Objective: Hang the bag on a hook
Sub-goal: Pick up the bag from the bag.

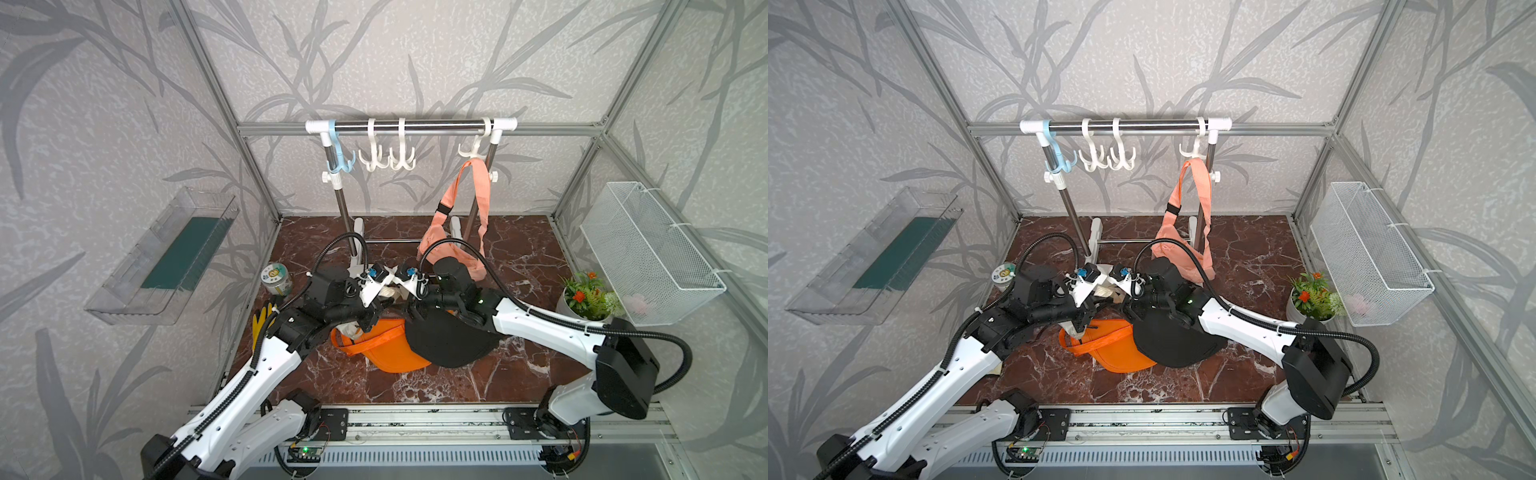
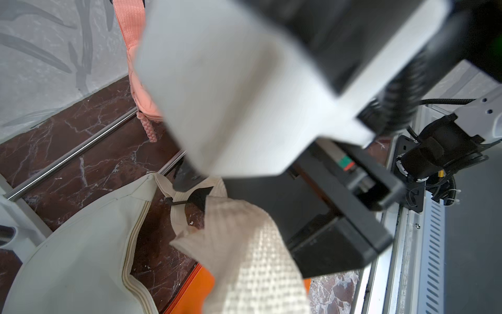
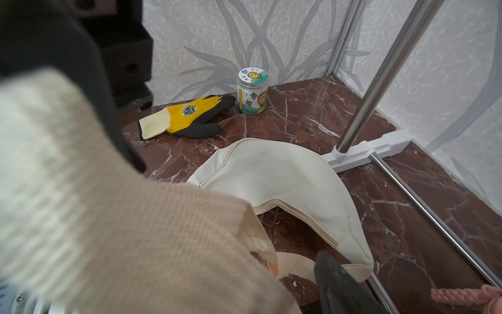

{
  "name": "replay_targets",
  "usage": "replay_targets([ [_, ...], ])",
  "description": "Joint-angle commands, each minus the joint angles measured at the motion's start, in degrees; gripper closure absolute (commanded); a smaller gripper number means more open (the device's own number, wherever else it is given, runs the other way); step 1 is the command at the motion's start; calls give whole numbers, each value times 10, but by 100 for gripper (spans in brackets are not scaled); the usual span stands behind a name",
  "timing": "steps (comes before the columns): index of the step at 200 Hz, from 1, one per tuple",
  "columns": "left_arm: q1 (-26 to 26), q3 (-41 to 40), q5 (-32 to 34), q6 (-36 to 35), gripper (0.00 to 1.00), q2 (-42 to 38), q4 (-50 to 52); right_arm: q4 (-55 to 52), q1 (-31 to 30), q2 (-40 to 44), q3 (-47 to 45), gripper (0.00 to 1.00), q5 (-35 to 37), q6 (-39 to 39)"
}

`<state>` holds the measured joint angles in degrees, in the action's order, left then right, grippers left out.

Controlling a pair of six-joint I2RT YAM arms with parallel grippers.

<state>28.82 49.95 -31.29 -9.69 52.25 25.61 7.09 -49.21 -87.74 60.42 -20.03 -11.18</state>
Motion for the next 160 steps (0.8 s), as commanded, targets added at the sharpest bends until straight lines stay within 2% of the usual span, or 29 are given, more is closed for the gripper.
replay_targets([
  [1,-3,21,-76,-3,100,-17,17,58,-3,-26,30,21,4,-15],
  [10,-3,19,-88,-1,100,-17,18,76,-2,-37,36,23,4,-6],
  [19,-3,16,-92,2,100,-16,16,94,-2,-49,42,29,3,8],
  [23,-3,14,-95,3,100,-16,18,103,-2,-53,45,35,2,15],
  [31,-3,13,-98,3,100,-15,20,115,-3,-61,53,54,1,29],
  [51,-4,14,-82,1,100,-17,33,105,7,-62,77,85,22,62],
  [62,-4,10,-60,0,89,-27,34,91,28,-53,89,100,20,96],
  [74,-4,2,-33,0,77,-39,24,61,53,-35,102,100,31,120],
  [85,-5,-9,-10,5,58,-48,8,37,73,-16,117,100,31,134],
  [94,-5,-18,-3,9,51,-50,-6,14,85,-4,133,100,29,139],
  [116,-4,-47,11,23,46,-37,-55,-51,91,0,194,100,15,125],
  [160,-4,-119,67,79,39,-7,-229,-119,88,-20,295,100,-9,138],
])
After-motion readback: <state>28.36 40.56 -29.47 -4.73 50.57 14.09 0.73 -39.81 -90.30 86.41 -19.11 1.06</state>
